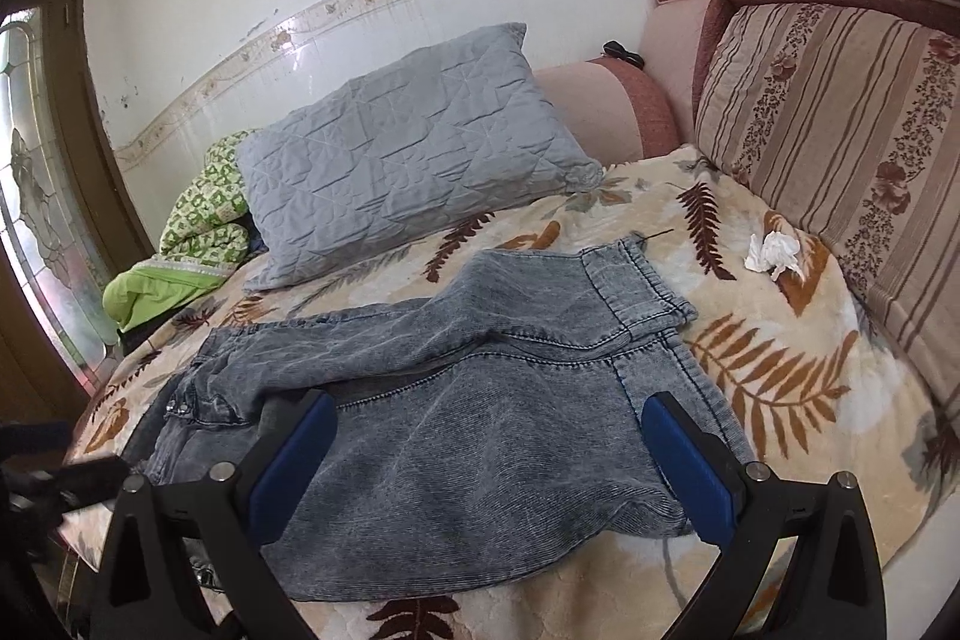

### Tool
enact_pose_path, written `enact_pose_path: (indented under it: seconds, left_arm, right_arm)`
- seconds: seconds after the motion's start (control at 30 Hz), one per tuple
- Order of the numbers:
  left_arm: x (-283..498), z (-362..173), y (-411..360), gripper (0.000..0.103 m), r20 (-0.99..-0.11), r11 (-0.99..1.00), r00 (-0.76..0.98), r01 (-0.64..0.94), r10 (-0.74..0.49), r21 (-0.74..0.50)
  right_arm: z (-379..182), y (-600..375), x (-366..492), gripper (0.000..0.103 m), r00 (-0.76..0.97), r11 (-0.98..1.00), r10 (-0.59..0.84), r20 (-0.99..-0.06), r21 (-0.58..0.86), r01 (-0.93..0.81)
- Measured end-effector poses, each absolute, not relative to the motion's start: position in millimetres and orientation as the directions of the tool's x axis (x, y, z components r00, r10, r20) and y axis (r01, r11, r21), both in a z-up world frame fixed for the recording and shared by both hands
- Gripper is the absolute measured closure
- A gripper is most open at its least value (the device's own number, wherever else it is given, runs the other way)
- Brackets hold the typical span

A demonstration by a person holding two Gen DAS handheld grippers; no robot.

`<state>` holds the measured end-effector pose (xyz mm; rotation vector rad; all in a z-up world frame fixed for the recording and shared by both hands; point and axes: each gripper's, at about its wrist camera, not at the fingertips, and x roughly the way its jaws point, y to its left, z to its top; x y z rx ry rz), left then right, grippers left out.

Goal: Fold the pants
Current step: 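Move both grippers over the folded blue jeans, positioning above the waistband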

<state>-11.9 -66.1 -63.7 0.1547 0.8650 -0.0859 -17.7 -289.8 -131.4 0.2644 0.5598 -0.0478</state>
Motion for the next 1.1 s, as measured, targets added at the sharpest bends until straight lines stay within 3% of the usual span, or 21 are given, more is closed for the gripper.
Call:
enact_pose_path:
  seconds: [0.4,0.7,1.1]
  left_arm:
    - [-11.3,-64.1,-0.5,0.0,-0.765,0.998,0.644,0.058,-0.018,0.024]
    - [5.0,-84.1,10.0,0.0,-0.797,0.999,0.603,0.043,-0.02,0.008]
    - [58.6,-79.2,-13.6,0.0,-0.748,0.995,0.663,0.094,-0.044,0.024]
  right_arm:
    - [-131.6,-247.0,-28.8,0.0,0.868,0.997,-0.055,-0.494,0.017,0.073]
    - [-137.2,-241.5,-22.6,0.0,0.852,0.998,-0.041,-0.521,0.018,0.059]
    - [-143.1,-241.8,-20.6,0.001,0.845,0.999,-0.032,-0.533,-0.003,0.035]
